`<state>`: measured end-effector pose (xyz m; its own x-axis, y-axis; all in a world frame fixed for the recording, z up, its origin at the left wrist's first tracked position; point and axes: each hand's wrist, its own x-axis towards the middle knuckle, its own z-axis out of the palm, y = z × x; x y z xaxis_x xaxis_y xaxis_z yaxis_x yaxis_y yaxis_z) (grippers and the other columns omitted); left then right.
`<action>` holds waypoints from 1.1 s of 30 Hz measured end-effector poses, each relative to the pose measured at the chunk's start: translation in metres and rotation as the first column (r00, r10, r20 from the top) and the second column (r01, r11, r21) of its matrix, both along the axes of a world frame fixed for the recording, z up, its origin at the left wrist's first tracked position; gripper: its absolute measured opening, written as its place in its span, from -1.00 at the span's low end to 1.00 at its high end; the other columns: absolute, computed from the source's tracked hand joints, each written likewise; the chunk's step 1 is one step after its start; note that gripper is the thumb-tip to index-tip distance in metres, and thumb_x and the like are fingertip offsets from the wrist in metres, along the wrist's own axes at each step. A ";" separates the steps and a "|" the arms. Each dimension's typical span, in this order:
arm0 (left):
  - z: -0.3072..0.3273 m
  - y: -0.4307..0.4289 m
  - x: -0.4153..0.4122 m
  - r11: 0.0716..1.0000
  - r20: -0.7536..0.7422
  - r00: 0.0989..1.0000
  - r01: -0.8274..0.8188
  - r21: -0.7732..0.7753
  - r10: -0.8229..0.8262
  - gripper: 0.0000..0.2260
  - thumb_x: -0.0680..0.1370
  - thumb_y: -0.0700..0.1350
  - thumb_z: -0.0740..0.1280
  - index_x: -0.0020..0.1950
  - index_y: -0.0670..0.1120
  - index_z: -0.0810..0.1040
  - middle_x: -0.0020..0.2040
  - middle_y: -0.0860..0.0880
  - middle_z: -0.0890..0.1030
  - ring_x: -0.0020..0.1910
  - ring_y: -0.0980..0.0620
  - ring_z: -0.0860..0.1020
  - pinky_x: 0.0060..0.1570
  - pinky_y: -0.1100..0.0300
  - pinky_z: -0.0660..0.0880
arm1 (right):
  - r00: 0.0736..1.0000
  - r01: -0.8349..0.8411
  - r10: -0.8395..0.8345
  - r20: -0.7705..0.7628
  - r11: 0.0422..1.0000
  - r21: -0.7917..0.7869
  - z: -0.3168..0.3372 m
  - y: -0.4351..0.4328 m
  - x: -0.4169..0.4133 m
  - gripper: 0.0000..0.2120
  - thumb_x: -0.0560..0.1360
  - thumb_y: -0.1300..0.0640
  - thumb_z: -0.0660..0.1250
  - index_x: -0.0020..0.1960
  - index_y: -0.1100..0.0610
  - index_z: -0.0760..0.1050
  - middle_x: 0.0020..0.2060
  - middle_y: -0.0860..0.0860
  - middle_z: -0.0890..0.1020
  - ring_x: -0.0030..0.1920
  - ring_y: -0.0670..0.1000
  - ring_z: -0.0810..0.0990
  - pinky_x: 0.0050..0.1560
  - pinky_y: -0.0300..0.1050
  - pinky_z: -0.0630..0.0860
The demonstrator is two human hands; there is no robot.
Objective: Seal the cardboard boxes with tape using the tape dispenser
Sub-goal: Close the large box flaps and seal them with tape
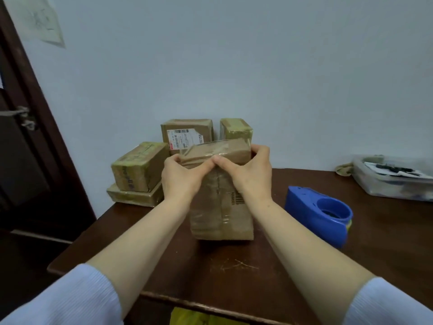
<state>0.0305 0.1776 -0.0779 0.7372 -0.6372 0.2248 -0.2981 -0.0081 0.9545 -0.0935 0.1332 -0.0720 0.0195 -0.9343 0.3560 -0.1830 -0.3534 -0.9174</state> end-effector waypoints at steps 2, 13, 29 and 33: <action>-0.002 0.001 0.003 1.000 0.042 0.999 0.006 0.002 -0.007 -0.27 0.07 0.40 0.47 0.08 -0.02 0.61 -0.02 0.08 0.65 -0.03 0.08 0.61 0.00 0.04 0.59 | 0.999 -0.001 -0.001 -0.036 0.999 -0.036 -0.005 -0.003 0.001 -0.18 0.13 -0.27 0.56 0.23 0.04 0.31 0.12 -0.08 0.53 0.14 -0.04 0.53 0.11 0.00 0.54; -0.005 -0.009 0.030 0.978 0.058 0.982 0.183 -0.102 -0.178 -0.81 0.26 0.12 0.58 -0.19 0.16 0.70 -0.14 0.15 0.70 -0.03 0.20 0.64 0.09 0.13 0.56 | 0.970 -0.109 0.121 0.212 0.992 -0.071 -0.007 -0.036 -0.020 -0.60 0.27 0.04 0.58 0.06 0.15 0.64 -0.08 -0.01 0.71 -0.01 -0.08 0.67 0.09 -0.07 0.59; -0.003 0.001 0.006 0.979 0.088 0.989 0.130 -0.154 -0.118 -0.83 0.25 0.28 0.52 -0.27 0.27 0.67 -0.30 0.16 0.68 -0.18 0.19 0.66 -0.04 0.01 0.61 | 0.985 0.109 -0.120 -0.121 0.989 -0.096 0.001 -0.024 -0.010 -0.36 0.25 -0.30 0.47 0.13 0.06 0.38 0.00 -0.11 0.54 0.06 -0.05 0.53 0.03 -0.07 0.50; -0.002 0.005 0.016 0.952 -0.026 0.967 0.245 -0.181 -0.254 -0.85 0.32 0.03 0.55 -0.17 0.04 0.70 -0.26 0.05 0.70 -0.27 0.24 0.59 -0.10 0.16 0.55 | 0.999 0.027 -0.024 0.022 0.993 -0.117 -0.002 -0.034 -0.027 -0.68 0.31 -0.11 0.52 -0.06 0.04 0.58 -0.17 -0.15 0.64 -0.11 -0.14 0.61 -0.04 -0.21 0.52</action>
<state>0.0467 0.1824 -0.0795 0.5725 -0.7561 0.3172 -0.2228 0.2289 0.9476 -0.1210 0.0997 -0.0743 -0.0122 -0.8863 0.4630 -0.1746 -0.4540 -0.8737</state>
